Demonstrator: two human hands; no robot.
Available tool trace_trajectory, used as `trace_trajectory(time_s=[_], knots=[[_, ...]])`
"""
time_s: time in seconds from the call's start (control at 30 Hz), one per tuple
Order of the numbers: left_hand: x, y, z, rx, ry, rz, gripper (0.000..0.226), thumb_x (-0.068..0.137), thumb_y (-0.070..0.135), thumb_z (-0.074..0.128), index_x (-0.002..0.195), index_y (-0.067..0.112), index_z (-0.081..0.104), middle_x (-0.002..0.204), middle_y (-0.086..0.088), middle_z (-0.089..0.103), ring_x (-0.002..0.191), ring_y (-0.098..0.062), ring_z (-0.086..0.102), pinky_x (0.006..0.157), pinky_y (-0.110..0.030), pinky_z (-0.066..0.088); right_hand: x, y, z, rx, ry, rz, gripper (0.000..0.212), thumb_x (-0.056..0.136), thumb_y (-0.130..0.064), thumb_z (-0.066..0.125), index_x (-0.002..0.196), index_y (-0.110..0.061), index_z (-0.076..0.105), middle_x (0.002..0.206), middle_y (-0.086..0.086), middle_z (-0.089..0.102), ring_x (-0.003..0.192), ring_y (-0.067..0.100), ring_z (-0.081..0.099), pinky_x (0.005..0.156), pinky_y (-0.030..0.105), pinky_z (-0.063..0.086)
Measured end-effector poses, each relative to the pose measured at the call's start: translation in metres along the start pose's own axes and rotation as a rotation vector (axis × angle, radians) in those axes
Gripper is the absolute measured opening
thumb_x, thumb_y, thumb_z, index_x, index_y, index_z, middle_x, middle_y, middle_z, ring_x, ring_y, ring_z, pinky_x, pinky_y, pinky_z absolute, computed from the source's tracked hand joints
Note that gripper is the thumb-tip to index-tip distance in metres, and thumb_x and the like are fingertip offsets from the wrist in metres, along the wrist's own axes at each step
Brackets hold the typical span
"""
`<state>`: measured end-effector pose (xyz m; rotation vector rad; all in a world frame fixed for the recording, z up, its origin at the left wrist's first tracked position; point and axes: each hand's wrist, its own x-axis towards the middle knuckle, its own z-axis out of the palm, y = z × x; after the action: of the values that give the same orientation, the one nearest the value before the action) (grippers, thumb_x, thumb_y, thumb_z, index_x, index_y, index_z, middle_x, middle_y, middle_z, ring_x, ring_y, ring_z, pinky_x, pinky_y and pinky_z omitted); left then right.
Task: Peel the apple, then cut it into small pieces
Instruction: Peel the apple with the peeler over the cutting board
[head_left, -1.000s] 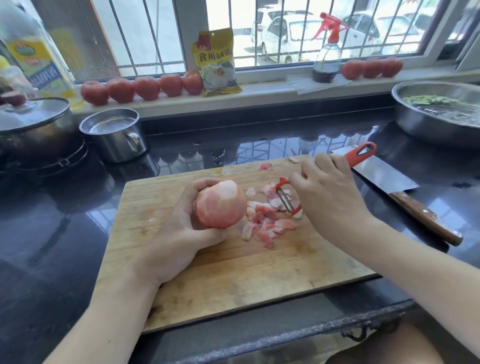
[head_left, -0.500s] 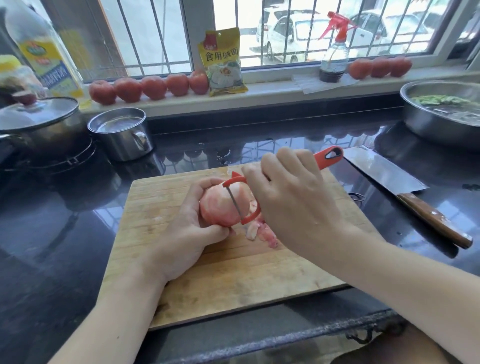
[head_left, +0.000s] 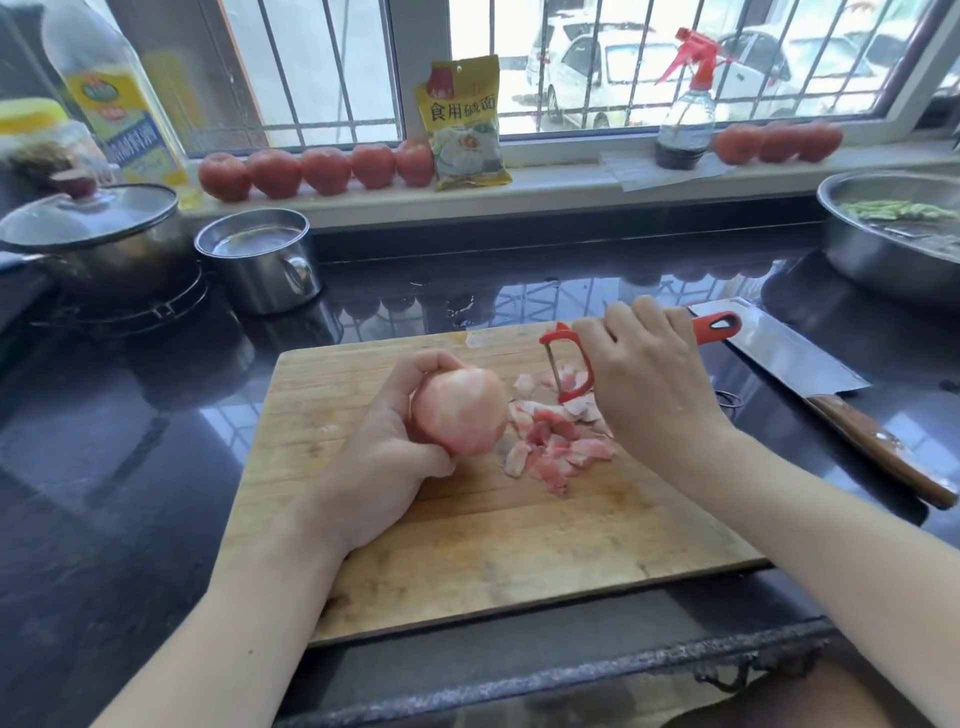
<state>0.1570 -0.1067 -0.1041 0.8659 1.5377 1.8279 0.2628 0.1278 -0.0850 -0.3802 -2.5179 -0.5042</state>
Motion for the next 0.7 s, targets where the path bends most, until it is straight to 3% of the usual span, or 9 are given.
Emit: trace_trajectory(time_s=[0.1,0.2,0.27,0.33,0.4,0.5,0.6,0.7], knots=[[0.0,0.0,0.002,-0.017,0.004,0.006,0.08,0.056,-0.022,0.052,0.122,0.024,0.059,0.133,-0.025,0.05,0.116,-0.045,0.056,0.108,-0.075,0.037,-0.007,-0.002,0.012,0.083,0.058,0.061,0.029,0.081,0.008,0.055,0.1,-0.014,0.061,0.087,0.003,0.052,0.084,0.024,0.04,0.078,0.037,0.03],[-0.004,0.007,0.005,-0.1,-0.002,-0.029,0.072,0.065,-0.019,0.056,0.123,0.024,0.058,0.13,-0.021,0.05,0.108,-0.032,0.067,0.106,-0.065,0.047,-0.01,-0.001,0.022,0.261,0.256,0.189,0.023,0.086,0.005,0.057,0.102,-0.01,0.064,0.087,0.006,0.054,0.084,0.029,0.047,0.076,0.036,0.029],[-0.004,0.009,0.007,-0.054,0.009,-0.033,0.063,0.07,0.0,0.077,0.124,0.026,0.058,0.131,-0.021,0.051,0.107,-0.032,0.067,0.106,-0.064,0.048,-0.009,0.002,0.024,0.3,0.325,0.252,0.032,0.081,0.012,0.062,0.106,-0.007,0.062,0.087,0.008,0.049,0.084,0.026,0.039,0.075,0.032,0.023],[-0.004,0.009,0.01,0.1,0.083,-0.034,0.067,0.064,0.034,0.095,0.122,0.031,0.06,0.131,-0.016,0.056,0.108,-0.04,0.065,0.104,-0.066,0.048,-0.011,0.003,0.025,0.344,0.296,0.251,0.056,0.074,0.019,0.059,0.125,-0.005,0.059,0.094,0.01,0.047,0.089,0.026,0.037,0.077,0.034,0.025],[-0.004,0.01,0.014,0.263,0.154,-0.026,0.07,0.058,0.046,0.097,0.119,0.038,0.062,0.122,0.003,0.063,0.11,-0.039,0.065,0.097,-0.053,0.057,-0.013,0.006,0.027,0.39,0.257,0.193,0.072,0.072,0.021,0.057,0.14,-0.002,0.052,0.101,0.012,0.048,0.094,0.029,0.04,0.081,0.041,0.034],[-0.006,0.011,0.017,0.397,0.174,-0.005,0.079,0.057,0.037,0.096,0.126,0.051,0.058,0.112,0.02,0.067,0.103,-0.01,0.068,0.086,-0.021,0.054,-0.016,0.007,0.023,0.536,0.276,0.082,0.067,0.081,0.019,0.057,0.146,0.004,0.045,0.106,0.015,0.054,0.097,0.033,0.048,0.086,0.047,0.048],[-0.004,0.011,0.017,0.389,0.182,0.0,0.08,0.052,0.042,0.096,0.124,0.05,0.061,0.115,0.015,0.067,0.1,-0.008,0.067,0.084,-0.022,0.054,-0.016,0.005,0.014,0.647,0.332,-0.021,0.054,0.092,0.005,0.054,0.145,0.005,0.045,0.106,0.014,0.062,0.098,0.031,0.051,0.087,0.047,0.05],[-0.005,0.011,0.018,0.379,0.164,0.016,0.085,0.052,0.04,0.098,0.127,0.044,0.059,0.115,0.015,0.066,0.1,-0.008,0.067,0.083,-0.023,0.055,-0.019,0.003,0.008,0.588,0.318,-0.11,0.056,0.093,0.0,0.06,0.147,-0.01,0.05,0.107,0.006,0.064,0.097,0.03,0.054,0.09,0.044,0.044]])
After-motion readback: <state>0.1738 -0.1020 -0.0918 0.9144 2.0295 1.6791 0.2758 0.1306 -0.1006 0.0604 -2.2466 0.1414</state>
